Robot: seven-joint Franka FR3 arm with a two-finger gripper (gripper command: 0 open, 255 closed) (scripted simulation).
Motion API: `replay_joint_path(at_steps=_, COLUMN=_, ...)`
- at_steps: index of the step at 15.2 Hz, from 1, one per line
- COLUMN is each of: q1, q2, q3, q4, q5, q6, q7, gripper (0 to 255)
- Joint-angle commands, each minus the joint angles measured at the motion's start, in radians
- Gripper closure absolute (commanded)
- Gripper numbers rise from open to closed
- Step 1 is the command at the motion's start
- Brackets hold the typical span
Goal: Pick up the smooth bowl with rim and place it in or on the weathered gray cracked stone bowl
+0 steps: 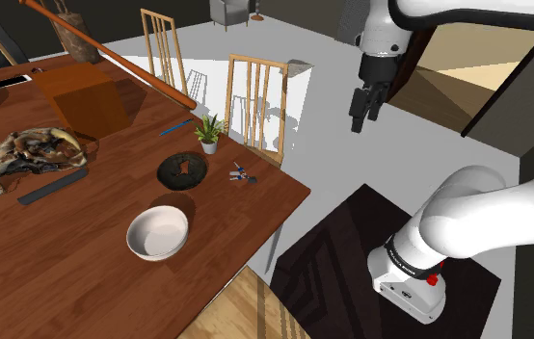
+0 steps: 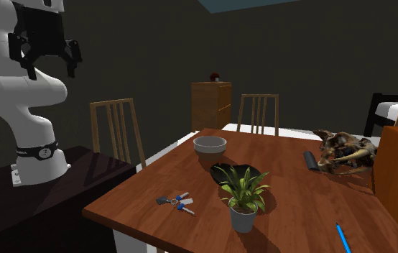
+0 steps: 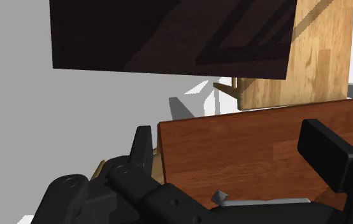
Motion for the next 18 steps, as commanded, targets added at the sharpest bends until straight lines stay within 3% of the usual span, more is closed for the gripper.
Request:
replay_joint_path(at_steps=1, q1=0.000, q2=0.000, q3=0.000, q4=0.000, q5=0.000, q6=0.000, q7=0.000, gripper=0)
replay_joint_path(at_steps=10, q1=0.077, q2=0.147, q3=0.119, q4=-0.081, q5=0.123, q6=0.287, q7=0.102, gripper=0)
replay_joint_path(at_steps=18, q1=0.138, q2=0.362, q3=0.224, q4=-0.060, q5=0.197, q6=0.542, q7=0.181, gripper=0)
